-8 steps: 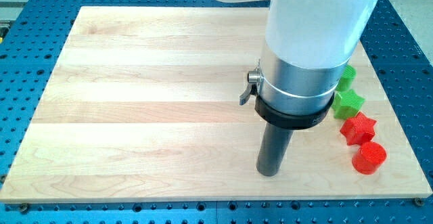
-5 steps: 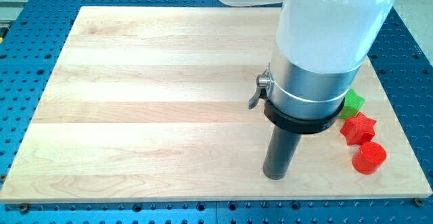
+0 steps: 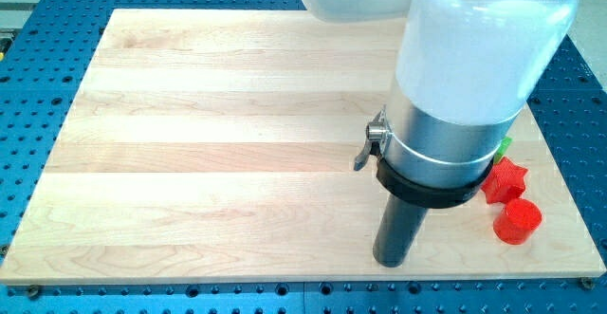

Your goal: Move the blue triangle to the left of the blue cube

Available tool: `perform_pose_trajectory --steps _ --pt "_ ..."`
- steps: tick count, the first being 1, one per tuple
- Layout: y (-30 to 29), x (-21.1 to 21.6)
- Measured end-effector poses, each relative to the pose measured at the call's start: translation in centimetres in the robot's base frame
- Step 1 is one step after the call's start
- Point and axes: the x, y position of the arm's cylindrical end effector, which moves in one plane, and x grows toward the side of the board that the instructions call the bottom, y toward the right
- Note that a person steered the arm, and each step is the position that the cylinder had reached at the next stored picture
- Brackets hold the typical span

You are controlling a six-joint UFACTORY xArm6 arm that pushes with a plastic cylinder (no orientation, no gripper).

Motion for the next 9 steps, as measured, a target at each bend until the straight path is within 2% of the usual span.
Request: perform_pose_trajectory --steps 3,5,7,8,9 --pt "-0.4 0.5" --pt "10.5 0.8" --pt "13.0 1.1" --pt "20.8 1.0" --pt "24.5 0.8"
